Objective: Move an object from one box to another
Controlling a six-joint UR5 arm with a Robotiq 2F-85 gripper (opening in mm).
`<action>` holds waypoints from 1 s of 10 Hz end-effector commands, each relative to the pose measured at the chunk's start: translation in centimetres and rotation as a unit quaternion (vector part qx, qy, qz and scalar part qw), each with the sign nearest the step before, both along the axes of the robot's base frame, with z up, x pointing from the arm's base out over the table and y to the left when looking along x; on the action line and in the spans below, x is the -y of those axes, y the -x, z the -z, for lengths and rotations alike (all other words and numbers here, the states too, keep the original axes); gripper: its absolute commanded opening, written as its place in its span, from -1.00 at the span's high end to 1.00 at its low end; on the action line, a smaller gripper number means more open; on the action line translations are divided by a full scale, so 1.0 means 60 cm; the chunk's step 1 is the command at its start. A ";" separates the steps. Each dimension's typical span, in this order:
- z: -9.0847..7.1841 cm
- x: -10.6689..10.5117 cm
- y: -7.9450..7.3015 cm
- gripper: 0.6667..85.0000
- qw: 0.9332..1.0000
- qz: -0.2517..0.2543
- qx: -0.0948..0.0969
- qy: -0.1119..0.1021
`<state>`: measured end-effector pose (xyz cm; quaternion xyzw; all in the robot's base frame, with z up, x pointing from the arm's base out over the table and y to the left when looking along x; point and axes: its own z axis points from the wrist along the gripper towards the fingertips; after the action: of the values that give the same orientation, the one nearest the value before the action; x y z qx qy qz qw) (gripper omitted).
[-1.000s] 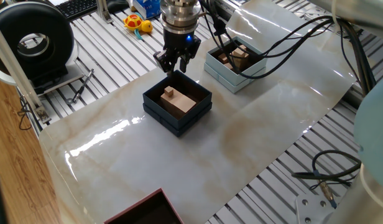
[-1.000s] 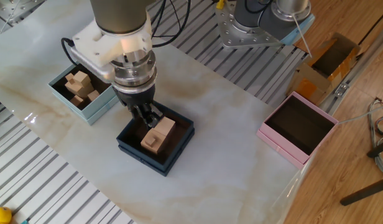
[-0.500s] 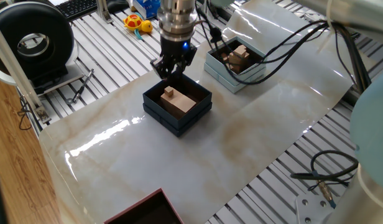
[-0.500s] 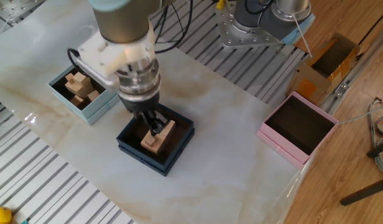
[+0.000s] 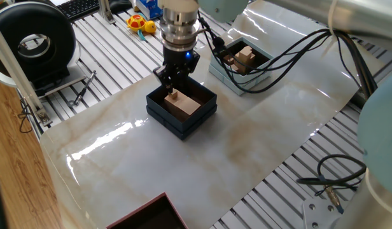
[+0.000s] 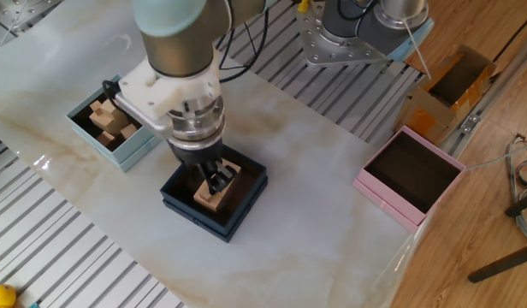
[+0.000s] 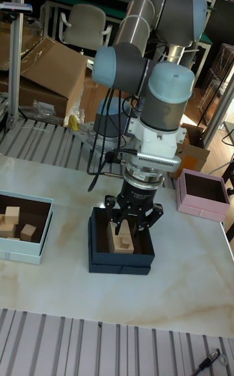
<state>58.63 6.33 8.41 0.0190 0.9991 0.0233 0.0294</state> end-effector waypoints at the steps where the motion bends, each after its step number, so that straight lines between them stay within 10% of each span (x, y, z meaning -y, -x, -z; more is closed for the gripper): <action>1: 0.025 -0.012 -0.005 0.01 1.000 0.005 -0.005 -0.005; 10: 0.041 -0.016 -0.013 0.02 1.000 -0.010 0.004 0.012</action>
<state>59.00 6.83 6.23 0.0079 0.9996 0.0115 0.0260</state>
